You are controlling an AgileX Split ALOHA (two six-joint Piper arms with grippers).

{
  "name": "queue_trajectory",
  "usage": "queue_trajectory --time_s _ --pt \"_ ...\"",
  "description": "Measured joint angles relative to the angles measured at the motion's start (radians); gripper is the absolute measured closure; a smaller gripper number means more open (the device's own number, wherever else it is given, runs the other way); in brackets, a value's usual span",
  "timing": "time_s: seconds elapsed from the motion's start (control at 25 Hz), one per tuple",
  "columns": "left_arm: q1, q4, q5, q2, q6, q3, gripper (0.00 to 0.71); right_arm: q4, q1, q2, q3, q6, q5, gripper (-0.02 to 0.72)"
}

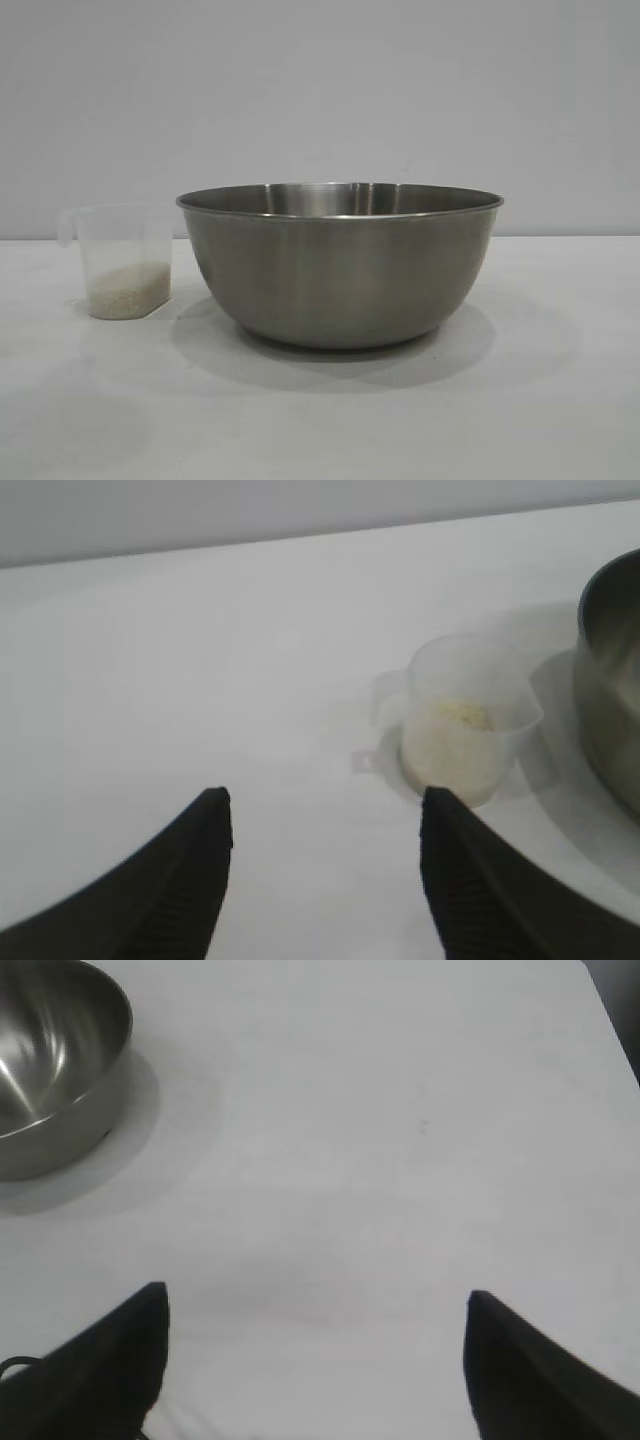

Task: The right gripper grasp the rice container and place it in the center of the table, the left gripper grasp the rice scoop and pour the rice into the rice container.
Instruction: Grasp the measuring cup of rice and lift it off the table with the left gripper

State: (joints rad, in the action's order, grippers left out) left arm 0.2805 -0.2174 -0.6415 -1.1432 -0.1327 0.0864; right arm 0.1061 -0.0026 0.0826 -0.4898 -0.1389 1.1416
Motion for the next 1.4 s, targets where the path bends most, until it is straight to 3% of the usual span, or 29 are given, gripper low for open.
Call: queue_trajectory --time_s 0.28,0.32,0.44,0.68,1.4 --pt "0.0 0.121 -0.301 -0.187 0.079 -0.054 0.303 0.0 -0.002 0.0 0.0 0.0 0.0 0.146" --pt "0.0 0.142 -0.353 -0.223 0.087 -0.054 0.357 0.0 -0.002 0.0 0.0 0.0 0.0 0.146" --pt "0.0 0.181 -0.473 -0.355 0.103 -0.054 0.354 0.0 -0.002 0.0 0.0 0.0 0.0 0.146" --pt "0.0 0.209 -0.492 -0.542 0.121 -0.016 0.354 0.0 -0.002 0.0 0.0 0.0 0.0 0.146" --pt "0.0 0.183 -0.496 -0.694 0.129 0.163 0.354 0.0 -0.002 0.0 0.0 0.0 0.0 0.146"
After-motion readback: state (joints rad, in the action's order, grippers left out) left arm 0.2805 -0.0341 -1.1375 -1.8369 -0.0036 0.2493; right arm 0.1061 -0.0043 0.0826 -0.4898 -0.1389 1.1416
